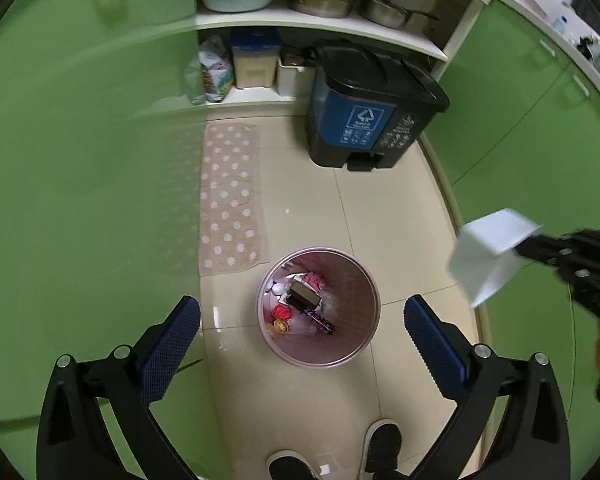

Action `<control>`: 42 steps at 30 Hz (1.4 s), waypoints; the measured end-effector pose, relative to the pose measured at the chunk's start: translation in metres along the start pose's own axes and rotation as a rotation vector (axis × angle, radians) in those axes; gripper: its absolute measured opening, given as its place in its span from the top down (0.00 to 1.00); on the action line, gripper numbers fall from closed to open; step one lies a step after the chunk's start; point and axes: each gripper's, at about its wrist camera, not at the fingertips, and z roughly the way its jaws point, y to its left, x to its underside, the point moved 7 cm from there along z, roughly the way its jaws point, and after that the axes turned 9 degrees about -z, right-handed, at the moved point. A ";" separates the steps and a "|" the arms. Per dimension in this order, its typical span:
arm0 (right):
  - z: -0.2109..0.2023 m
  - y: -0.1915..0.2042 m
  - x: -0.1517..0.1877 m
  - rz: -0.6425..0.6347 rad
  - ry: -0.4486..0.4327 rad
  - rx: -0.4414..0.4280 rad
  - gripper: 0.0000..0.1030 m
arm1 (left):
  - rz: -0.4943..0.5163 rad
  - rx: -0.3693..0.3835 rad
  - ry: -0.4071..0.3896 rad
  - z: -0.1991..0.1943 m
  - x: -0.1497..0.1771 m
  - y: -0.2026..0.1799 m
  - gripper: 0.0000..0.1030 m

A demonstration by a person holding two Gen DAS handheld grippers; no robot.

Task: Collect trash
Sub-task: 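Open the left gripper dropping the ball while the right drops the foam tray, then turn both open tools back toward the empty mat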

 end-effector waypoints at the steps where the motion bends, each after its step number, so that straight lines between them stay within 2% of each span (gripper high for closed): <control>1: 0.005 0.004 -0.001 -0.007 0.006 -0.006 0.98 | -0.008 0.001 -0.005 -0.006 0.001 0.003 0.05; 5: 0.029 0.025 -0.007 -0.048 0.030 -0.041 0.98 | -0.018 0.000 -0.020 -0.018 0.006 0.013 0.05; 7: 0.039 0.031 -0.010 -0.066 0.039 -0.050 0.91 | -0.025 -0.009 -0.022 -0.018 0.008 0.020 0.05; 8: 0.045 0.034 -0.011 -0.074 0.047 -0.053 0.82 | -0.028 -0.018 -0.025 -0.018 0.008 0.023 0.05; 9: 0.049 0.035 -0.011 -0.077 0.051 -0.053 0.46 | -0.036 -0.022 -0.026 -0.016 0.009 0.027 0.05; 10: 0.052 0.034 -0.012 -0.073 0.045 -0.053 0.15 | -0.043 -0.024 -0.025 -0.014 0.009 0.030 0.05; 11: 0.052 0.034 -0.012 -0.067 0.027 -0.055 0.10 | -0.047 -0.027 -0.025 -0.013 0.010 0.032 0.05; 14: 0.053 0.032 -0.008 -0.063 0.037 -0.034 0.05 | -0.053 -0.030 -0.020 -0.008 0.013 0.035 0.05; 19: 0.047 0.026 0.003 -0.044 0.074 -0.013 0.04 | -0.047 -0.034 -0.006 -0.009 0.018 0.029 0.05; 22: 0.029 0.022 0.005 -0.025 0.076 0.006 0.04 | -0.038 -0.032 -0.011 -0.022 0.016 0.022 0.05; 26: -0.021 0.023 0.002 -0.012 0.058 0.023 0.04 | -0.026 -0.016 -0.034 -0.057 0.011 0.003 0.05; 28: -0.046 0.025 -0.002 -0.009 0.046 0.028 0.04 | -0.024 -0.006 -0.050 -0.083 0.009 -0.010 0.05; 35: -0.171 0.051 -0.021 -0.045 -0.022 0.035 0.04 | -0.056 0.001 -0.095 -0.189 0.018 -0.037 0.05; 42: -0.280 0.103 -0.052 -0.141 -0.105 -0.004 0.03 | -0.135 -0.062 -0.185 -0.317 0.029 -0.012 0.05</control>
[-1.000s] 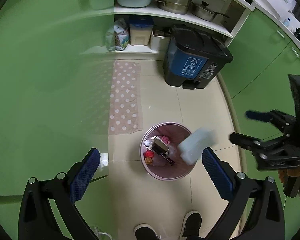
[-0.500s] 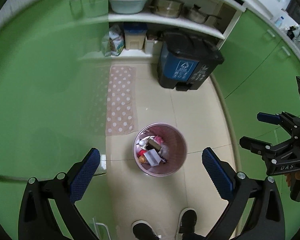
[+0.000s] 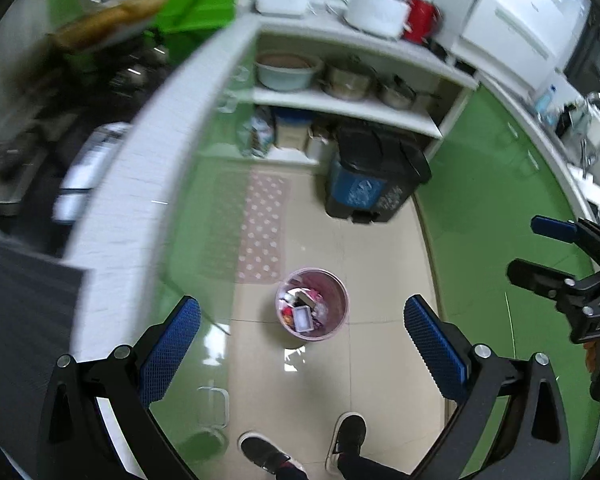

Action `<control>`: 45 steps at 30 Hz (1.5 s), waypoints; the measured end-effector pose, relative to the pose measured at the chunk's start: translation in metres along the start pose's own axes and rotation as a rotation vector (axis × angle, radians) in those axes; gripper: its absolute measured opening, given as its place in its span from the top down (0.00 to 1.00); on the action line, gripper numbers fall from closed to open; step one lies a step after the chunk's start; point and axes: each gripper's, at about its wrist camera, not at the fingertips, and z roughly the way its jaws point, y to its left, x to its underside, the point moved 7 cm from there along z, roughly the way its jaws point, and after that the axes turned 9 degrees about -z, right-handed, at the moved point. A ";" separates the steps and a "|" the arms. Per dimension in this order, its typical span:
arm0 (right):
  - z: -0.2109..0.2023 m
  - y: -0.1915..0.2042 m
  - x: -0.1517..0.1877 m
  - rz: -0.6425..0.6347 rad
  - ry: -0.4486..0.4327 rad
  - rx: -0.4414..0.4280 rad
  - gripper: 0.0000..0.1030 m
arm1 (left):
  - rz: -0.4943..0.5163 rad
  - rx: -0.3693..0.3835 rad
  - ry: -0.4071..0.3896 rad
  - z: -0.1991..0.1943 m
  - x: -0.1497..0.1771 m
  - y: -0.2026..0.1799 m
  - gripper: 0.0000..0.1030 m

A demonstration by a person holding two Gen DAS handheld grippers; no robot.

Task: Collect trash

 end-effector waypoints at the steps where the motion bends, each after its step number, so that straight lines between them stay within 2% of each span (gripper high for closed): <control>1: -0.012 0.011 -0.008 -0.019 -0.014 -0.007 0.03 | -0.008 -0.009 -0.011 -0.012 -0.003 0.006 0.05; 4: -0.038 0.041 -0.030 -0.073 -0.051 -0.029 0.03 | -0.042 -0.052 -0.054 -0.056 -0.007 0.034 0.05; 10: -0.075 0.125 -0.075 -0.184 -0.118 -0.103 0.03 | -0.124 -0.143 -0.122 -0.130 -0.010 0.106 0.05; 17: -0.089 0.226 -0.115 -0.290 -0.170 -0.206 0.03 | -0.196 -0.211 -0.179 -0.197 0.000 0.182 0.05; 21: -0.093 0.275 -0.131 -0.351 -0.185 -0.254 0.03 | -0.220 -0.245 -0.200 -0.221 0.005 0.212 0.05; 31: -0.080 0.367 -0.156 -0.548 -0.159 -0.382 0.03 | -0.348 -0.328 -0.231 -0.254 0.023 0.263 0.05; 39: -0.067 0.399 -0.169 -0.672 -0.131 -0.459 0.03 | -0.407 -0.376 -0.244 -0.268 0.031 0.275 0.05; 45: -0.063 0.410 -0.176 -0.709 -0.119 -0.499 0.03 | -0.428 -0.339 -0.226 -0.266 0.032 0.276 0.05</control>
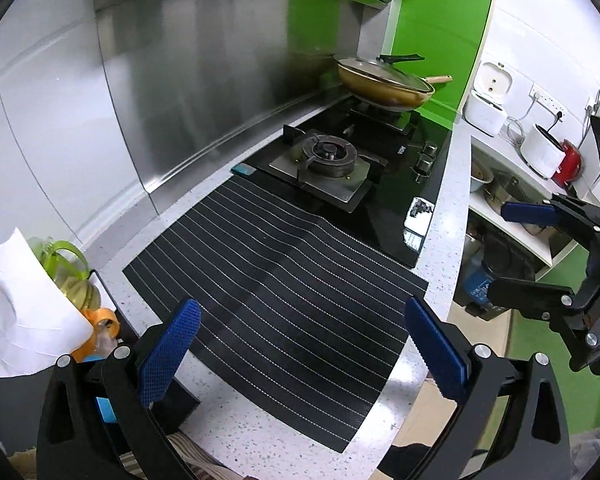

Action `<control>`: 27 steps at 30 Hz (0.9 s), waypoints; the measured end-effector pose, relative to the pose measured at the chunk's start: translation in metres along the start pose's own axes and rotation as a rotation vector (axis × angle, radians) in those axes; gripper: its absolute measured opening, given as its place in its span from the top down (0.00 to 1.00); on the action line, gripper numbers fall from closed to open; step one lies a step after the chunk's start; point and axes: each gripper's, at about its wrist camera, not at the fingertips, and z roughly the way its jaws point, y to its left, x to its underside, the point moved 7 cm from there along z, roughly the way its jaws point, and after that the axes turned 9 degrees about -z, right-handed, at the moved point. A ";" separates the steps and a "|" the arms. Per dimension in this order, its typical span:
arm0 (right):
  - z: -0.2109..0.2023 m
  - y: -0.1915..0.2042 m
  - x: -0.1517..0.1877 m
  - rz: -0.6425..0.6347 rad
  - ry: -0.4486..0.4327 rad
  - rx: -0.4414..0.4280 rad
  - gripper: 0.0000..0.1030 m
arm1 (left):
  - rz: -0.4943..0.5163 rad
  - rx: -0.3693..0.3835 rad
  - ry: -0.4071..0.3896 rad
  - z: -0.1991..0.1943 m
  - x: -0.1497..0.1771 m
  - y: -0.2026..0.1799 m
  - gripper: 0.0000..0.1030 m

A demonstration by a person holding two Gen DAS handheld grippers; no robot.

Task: Collect trash

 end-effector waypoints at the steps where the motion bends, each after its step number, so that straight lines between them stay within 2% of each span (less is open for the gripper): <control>1: 0.001 -0.001 0.000 -0.001 0.000 -0.004 0.03 | 0.001 0.003 0.005 0.001 0.001 0.000 0.05; 11: 0.002 -0.005 -0.005 0.000 -0.009 -0.016 0.03 | -0.016 0.018 0.062 0.016 0.000 0.003 0.05; 14: 0.004 -0.005 -0.006 0.001 -0.007 -0.016 0.03 | 0.000 -0.018 0.090 0.023 0.002 0.004 0.05; 16: 0.006 -0.004 -0.006 -0.002 -0.004 -0.020 0.03 | 0.000 -0.006 0.097 0.024 0.002 0.002 0.05; 19: 0.007 -0.004 -0.007 -0.004 -0.003 -0.025 0.03 | -0.015 0.013 0.098 0.026 0.002 0.001 0.05; 24: 0.009 -0.005 -0.009 -0.002 -0.005 -0.025 0.03 | 0.008 -0.028 0.081 0.025 0.001 0.000 0.05; 27: 0.009 -0.004 -0.009 -0.003 -0.007 -0.025 0.03 | -0.009 -0.017 0.070 0.023 0.000 0.000 0.05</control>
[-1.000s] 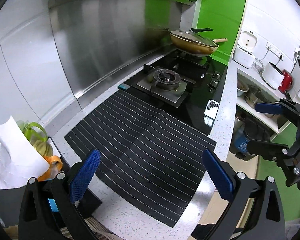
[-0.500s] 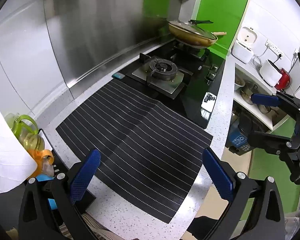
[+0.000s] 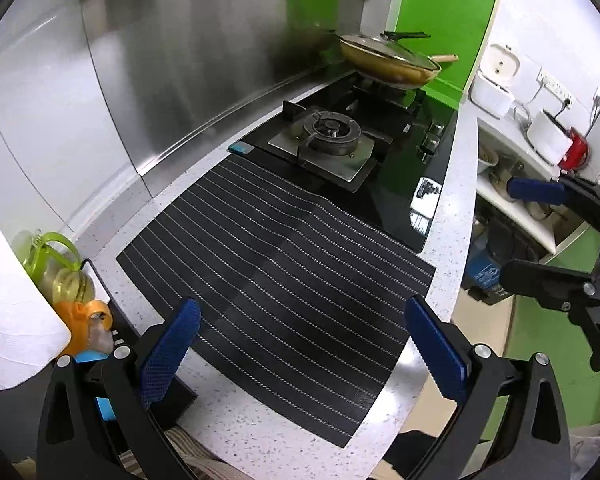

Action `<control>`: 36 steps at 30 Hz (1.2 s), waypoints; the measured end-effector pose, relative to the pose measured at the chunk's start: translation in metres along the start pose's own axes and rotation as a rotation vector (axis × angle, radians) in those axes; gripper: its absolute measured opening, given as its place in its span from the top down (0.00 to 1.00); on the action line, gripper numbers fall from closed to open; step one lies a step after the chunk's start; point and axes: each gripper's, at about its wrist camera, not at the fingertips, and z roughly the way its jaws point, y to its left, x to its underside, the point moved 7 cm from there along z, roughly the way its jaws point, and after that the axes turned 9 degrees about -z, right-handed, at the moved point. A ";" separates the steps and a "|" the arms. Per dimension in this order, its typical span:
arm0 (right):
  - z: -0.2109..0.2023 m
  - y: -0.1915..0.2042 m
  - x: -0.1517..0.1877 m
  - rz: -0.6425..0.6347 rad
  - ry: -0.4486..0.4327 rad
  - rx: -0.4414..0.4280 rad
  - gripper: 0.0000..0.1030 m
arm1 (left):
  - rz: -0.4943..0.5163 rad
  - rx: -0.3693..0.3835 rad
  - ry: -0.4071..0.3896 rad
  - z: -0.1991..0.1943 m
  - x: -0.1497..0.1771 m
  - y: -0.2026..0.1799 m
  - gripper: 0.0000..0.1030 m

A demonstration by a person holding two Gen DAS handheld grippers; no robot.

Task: Collect trash

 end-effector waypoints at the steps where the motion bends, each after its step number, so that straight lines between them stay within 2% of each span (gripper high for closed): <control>1: 0.000 0.000 0.000 -0.001 -0.001 0.000 0.03 | -0.009 0.004 -0.007 -0.001 -0.001 0.000 0.05; 5: 0.000 0.002 -0.002 -0.005 -0.001 0.000 0.03 | -0.035 0.019 -0.021 -0.005 -0.002 0.003 0.05; 17: -0.001 0.005 -0.004 -0.015 -0.004 0.001 0.03 | -0.059 -0.002 -0.022 -0.003 -0.005 0.012 0.05; 36: 0.001 -0.001 -0.001 -0.013 0.001 -0.001 0.03 | -0.056 0.002 -0.020 0.000 -0.009 0.013 0.05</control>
